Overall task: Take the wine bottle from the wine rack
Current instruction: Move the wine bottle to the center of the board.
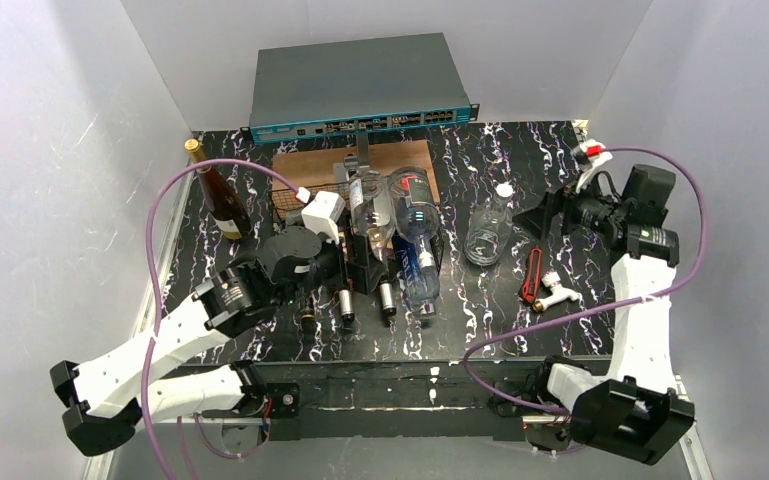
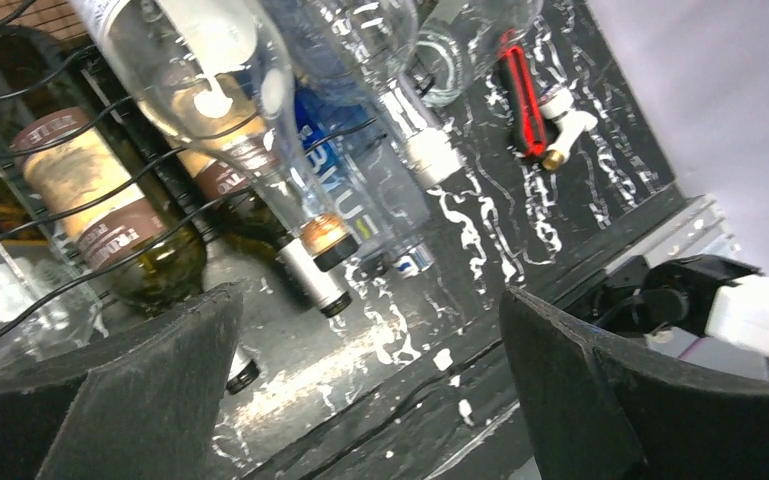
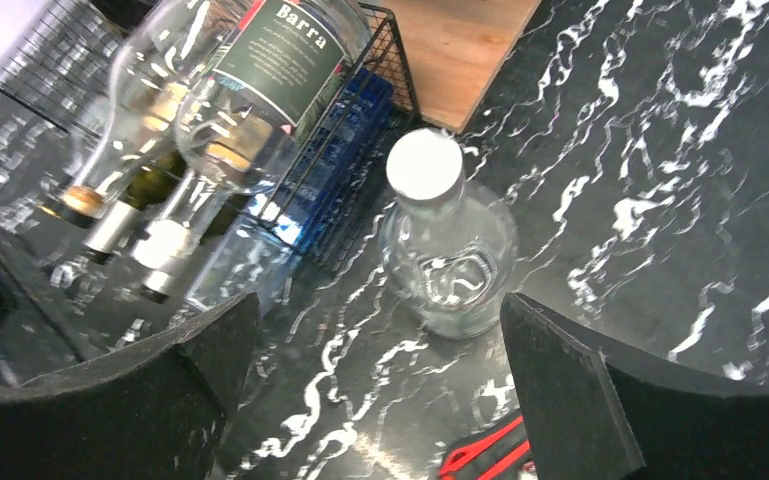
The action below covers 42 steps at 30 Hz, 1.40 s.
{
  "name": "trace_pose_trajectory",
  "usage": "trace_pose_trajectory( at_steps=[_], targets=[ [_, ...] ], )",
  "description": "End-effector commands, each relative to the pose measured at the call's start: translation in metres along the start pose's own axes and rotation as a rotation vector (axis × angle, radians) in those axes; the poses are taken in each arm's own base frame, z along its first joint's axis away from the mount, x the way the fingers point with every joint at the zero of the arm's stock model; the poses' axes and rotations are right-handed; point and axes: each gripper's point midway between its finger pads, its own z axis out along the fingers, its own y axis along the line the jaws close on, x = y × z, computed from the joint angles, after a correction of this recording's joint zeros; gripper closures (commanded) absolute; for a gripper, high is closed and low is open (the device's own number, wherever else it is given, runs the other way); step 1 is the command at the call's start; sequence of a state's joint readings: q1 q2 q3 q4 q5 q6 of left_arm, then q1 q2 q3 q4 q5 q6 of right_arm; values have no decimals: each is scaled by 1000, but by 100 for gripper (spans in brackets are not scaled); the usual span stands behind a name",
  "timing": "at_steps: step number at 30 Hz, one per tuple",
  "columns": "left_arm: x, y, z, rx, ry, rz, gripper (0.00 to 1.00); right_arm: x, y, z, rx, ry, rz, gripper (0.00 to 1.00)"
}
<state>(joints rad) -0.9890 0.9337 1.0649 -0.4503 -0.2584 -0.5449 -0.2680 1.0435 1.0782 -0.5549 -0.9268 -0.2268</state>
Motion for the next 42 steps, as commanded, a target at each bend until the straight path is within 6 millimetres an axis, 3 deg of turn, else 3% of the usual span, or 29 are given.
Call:
trace_pose_trajectory(
  at_steps=[1, 6, 7, 10, 18, 34, 38, 42],
  targets=[
    [13, 29, -6, -108, 27, 53, 1, -18, -19, 17, 71, 78, -229, 0],
    [25, 40, -10, -129, 26, 18, 1, -16, -31, 37, 126, 165, -302, 0],
    [28, 46, -15, -142, 9, -3, 1, -9, -32, 52, 143, 219, -333, 0],
    [32, 51, -19, -149, -6, -29, 1, -5, -32, 67, 175, 255, -353, 0],
    [40, 60, -24, -165, -14, -59, 0, 5, -41, 89, 219, 279, -311, 0],
    [43, 64, -24, -179, -20, -68, 1, 8, -42, 105, 191, 274, -263, 32],
    [43, 64, -25, -180, -22, -69, 1, 7, -42, 108, 186, 272, -269, 47],
    [43, 65, -25, -180, -22, -70, 1, -3, -44, 110, 197, 243, -287, 76]
  ],
)
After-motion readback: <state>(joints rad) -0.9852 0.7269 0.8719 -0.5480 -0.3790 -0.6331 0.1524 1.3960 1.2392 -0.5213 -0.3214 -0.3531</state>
